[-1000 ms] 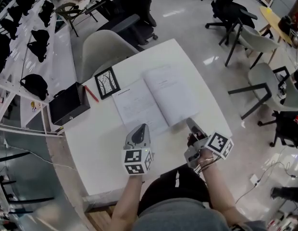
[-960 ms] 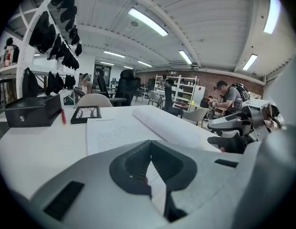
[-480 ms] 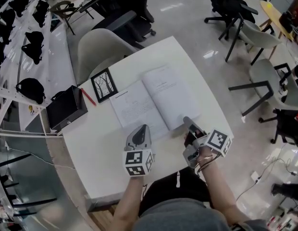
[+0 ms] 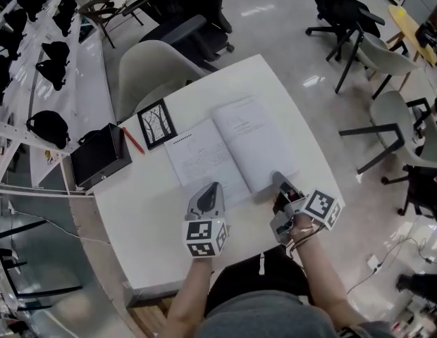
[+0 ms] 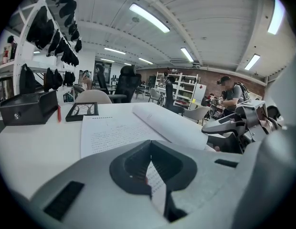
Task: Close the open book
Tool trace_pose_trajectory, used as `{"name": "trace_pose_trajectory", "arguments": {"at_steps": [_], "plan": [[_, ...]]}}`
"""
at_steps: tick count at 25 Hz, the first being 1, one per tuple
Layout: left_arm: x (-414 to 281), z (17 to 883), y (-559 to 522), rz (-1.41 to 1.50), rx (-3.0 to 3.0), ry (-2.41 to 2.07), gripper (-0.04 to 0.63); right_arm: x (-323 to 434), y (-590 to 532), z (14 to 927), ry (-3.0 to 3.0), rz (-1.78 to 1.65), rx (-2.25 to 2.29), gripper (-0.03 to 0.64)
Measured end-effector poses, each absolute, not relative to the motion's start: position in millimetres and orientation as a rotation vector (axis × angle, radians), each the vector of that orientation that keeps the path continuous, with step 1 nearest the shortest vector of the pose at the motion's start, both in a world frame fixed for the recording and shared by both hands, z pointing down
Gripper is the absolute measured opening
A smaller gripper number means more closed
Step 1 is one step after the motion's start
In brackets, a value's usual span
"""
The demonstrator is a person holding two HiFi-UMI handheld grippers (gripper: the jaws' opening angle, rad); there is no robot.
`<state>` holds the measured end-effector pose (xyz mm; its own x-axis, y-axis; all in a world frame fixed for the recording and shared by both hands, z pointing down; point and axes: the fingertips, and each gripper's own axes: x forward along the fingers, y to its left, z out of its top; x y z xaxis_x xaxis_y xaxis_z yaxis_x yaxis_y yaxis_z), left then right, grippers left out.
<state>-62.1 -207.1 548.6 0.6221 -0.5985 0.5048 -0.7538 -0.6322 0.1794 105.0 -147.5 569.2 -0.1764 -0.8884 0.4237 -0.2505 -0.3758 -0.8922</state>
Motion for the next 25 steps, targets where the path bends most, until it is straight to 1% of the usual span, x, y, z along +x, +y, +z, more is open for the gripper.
{"name": "trace_pose_trajectory", "arguments": {"at_steps": [10, 17, 25], "plan": [[-69, 547, -210, 0.566, 2.456, -1.133, 0.006, 103, -150, 542, 1.496, -1.466, -1.599, 0.045], [-80, 543, -209, 0.535, 2.432, -1.171, 0.006, 91, -144, 526, 1.672, -1.390, -1.693, 0.032], [-98, 539, -206, 0.496, 2.397, -1.218, 0.006, 62, -150, 502, 2.082, -1.129, -1.819, 0.023]]}}
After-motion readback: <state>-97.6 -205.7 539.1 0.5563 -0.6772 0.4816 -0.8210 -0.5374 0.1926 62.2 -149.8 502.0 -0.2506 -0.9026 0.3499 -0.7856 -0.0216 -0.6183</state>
